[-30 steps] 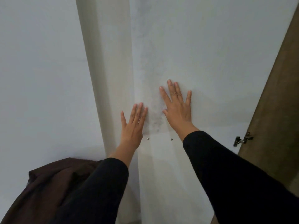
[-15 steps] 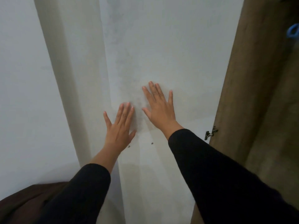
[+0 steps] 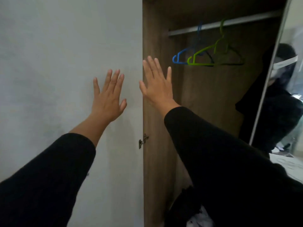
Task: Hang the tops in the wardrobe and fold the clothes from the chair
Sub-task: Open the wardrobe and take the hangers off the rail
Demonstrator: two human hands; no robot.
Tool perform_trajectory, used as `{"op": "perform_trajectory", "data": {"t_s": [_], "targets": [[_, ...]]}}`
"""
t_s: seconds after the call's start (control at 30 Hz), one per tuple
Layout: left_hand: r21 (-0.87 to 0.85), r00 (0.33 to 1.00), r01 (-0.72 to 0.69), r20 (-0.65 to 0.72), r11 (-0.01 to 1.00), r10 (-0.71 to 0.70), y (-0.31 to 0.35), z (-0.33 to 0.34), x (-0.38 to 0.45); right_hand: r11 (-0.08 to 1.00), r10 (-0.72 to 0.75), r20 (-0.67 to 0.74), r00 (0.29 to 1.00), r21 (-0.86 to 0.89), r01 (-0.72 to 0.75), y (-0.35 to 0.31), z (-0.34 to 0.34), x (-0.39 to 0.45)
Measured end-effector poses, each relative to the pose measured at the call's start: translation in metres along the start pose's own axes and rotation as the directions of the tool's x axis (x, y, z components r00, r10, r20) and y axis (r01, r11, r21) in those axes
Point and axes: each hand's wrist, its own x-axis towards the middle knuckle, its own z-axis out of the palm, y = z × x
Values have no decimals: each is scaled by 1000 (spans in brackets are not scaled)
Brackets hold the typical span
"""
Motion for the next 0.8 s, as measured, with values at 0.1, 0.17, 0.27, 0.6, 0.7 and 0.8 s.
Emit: {"op": "perform_trajectory", "data": {"t_s": [0.1, 0.17, 0.27, 0.6, 0.7, 0.8], "targets": [[-31, 999, -24, -40, 999, 23, 27, -3, 42, 996, 67, -29, 997, -57, -68, 40, -10, 10], [-70, 997, -27, -68, 997, 22, 44, -1, 70, 991, 105, -65, 992, -72, -110, 66, -13, 18], [-107, 995, -35, -102, 994, 24, 70, 0, 107, 982, 175, -99, 980, -58, -181, 102, -15, 33], [-333, 992, -83, -121, 939, 45, 133, 32, 208, 957, 253, -142, 957, -105, -269, 170, -1, 74], [-467, 995, -71, -94, 881, 30, 148, 42, 238, 943, 305, -184, 934, -79, -323, 184, 2, 90], [-551, 999, -47, -22, 833, 42, 164, 50, 263, 928, 351, -212, 912, -49, -369, 196, 8, 105]]}}
